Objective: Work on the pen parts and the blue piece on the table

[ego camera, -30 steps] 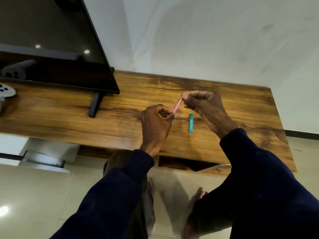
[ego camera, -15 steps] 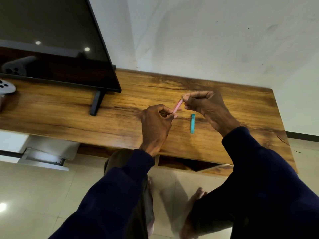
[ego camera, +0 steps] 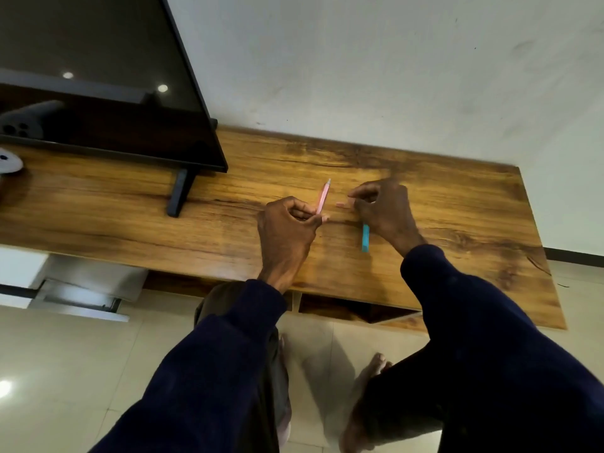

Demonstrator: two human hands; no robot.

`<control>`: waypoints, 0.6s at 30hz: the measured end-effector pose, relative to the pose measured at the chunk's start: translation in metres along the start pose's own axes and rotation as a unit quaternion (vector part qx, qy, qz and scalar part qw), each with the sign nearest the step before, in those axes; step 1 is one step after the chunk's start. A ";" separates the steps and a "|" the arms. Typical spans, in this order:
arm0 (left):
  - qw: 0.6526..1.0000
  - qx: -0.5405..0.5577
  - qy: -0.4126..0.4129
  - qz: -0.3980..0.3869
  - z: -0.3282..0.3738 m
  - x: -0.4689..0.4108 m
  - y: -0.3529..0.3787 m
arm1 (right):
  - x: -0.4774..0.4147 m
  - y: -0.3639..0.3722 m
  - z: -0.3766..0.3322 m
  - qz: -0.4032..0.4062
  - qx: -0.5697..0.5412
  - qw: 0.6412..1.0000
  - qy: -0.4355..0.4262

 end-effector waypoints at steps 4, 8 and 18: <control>1.000 0.015 -0.026 0.006 -0.008 0.000 0.000 | 0.005 0.019 -0.005 -0.006 0.067 0.994 -0.084; 1.000 0.012 -0.028 0.006 -0.010 0.001 0.002 | 0.005 0.027 -0.017 0.000 0.086 0.986 -0.143; 0.999 0.019 -0.038 -0.008 -0.006 0.003 0.004 | 0.004 0.013 -0.001 0.016 0.008 0.997 -0.069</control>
Point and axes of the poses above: each hand's wrist, its own x-axis away from the middle knuckle, its own y-axis out of the palm, z = x × y, the point moved 8 cm from there along -x, towards the middle knuckle, and after that the axes turned 9 degrees about z, right-handed, at the moved point
